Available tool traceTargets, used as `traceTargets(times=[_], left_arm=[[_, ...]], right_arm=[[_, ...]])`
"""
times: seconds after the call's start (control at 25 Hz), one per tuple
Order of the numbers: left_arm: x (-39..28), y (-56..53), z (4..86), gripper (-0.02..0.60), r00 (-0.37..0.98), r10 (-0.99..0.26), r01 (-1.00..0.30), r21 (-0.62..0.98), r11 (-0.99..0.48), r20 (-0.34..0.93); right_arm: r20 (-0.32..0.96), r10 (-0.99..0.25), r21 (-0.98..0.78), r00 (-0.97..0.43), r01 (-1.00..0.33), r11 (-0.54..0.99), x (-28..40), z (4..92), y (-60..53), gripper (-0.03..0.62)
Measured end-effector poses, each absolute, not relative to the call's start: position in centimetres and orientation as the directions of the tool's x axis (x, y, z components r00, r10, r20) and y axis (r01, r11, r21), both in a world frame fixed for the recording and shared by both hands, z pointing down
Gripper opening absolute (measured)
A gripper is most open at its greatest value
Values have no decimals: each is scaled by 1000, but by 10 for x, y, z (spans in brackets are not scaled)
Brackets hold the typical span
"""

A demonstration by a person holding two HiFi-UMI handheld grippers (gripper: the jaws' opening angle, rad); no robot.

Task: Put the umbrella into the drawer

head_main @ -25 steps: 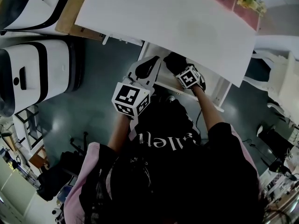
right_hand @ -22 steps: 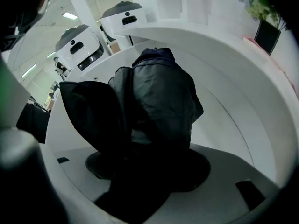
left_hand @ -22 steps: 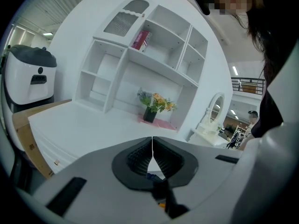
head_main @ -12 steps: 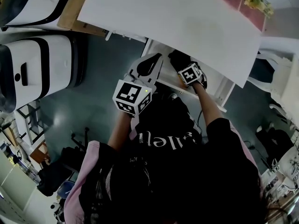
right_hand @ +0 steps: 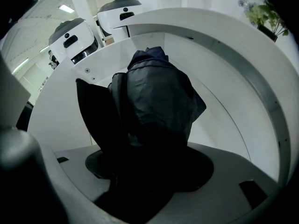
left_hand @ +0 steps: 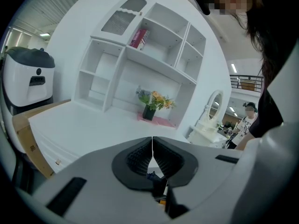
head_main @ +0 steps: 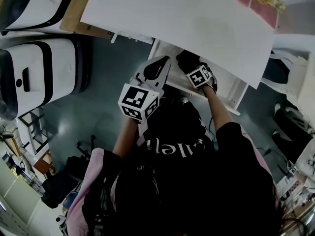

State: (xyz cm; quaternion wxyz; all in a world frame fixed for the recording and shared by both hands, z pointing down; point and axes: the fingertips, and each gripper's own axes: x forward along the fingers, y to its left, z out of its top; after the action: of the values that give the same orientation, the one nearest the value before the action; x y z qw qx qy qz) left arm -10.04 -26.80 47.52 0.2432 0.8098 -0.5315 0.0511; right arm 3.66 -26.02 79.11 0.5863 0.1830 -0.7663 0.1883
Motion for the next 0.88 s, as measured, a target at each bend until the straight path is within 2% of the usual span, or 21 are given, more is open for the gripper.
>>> traceTargets(times=[0.36,0.64,0.88], left_arm=[[-99,-257,475,17,438,-828,-883,339,-324,350],[-93,-252,476,17,446,-825,-880,341,-332,347],[-79,-252,469,17,467,-820,-871,333,-361,332]], right_arm=[[969,-17,-113,-245,-506,855,37,777,-253,298],[952,-94,-112,-293,-615,780,53,746,-250,296],[870,-198,-182,-451,-667,723,45,699,-253,296]])
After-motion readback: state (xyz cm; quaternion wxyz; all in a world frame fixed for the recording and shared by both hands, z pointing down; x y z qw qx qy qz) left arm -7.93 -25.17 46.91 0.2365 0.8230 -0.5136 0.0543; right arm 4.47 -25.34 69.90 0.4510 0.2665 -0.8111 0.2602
